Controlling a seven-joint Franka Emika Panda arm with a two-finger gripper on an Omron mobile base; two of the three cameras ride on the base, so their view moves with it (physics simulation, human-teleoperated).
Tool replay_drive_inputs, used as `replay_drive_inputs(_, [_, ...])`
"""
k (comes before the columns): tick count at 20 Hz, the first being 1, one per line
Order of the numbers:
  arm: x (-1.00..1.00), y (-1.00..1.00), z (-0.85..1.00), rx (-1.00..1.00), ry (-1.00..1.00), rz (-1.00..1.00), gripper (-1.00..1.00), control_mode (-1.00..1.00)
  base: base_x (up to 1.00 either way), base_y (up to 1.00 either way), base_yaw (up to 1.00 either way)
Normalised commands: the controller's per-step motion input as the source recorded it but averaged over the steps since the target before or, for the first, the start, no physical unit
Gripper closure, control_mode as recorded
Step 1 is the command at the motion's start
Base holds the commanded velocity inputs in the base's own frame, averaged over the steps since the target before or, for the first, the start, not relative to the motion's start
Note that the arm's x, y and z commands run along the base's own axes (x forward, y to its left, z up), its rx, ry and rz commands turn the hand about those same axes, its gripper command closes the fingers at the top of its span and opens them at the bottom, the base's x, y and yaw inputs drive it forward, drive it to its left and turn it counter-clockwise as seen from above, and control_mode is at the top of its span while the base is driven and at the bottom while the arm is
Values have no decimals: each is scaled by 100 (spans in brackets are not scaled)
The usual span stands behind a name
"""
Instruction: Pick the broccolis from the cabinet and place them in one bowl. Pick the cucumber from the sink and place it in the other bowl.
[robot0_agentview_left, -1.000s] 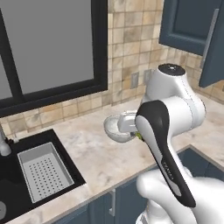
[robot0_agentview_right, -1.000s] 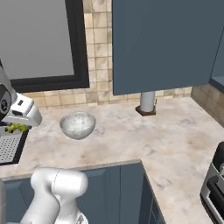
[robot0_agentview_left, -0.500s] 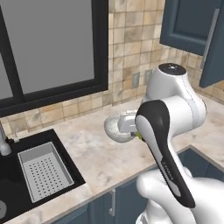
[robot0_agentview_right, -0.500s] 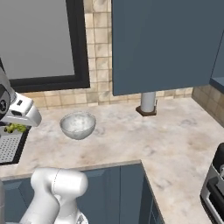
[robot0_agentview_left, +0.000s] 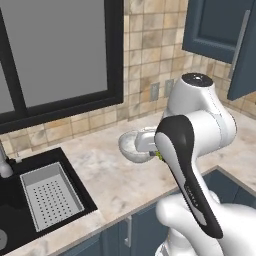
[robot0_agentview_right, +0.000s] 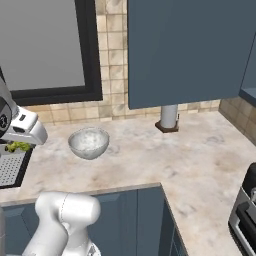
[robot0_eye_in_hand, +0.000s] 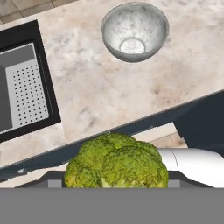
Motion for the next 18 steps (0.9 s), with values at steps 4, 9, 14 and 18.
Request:
replay_drive_inputs(4, [0, 0, 0, 0, 0, 0, 100, 100, 0, 0, 0])
replay_drive_inputs(9, [36, 0, -2, 0, 3, 0, 100, -100, 0, 0, 0])
replay_drive_inputs(14, [93, 0, -6, 0, 8, 0, 100, -100, 0, 0, 0])
replay_drive_inputs(18, [89, 3, -4, 0, 8, 0, 100, -100, 0, 0, 0])
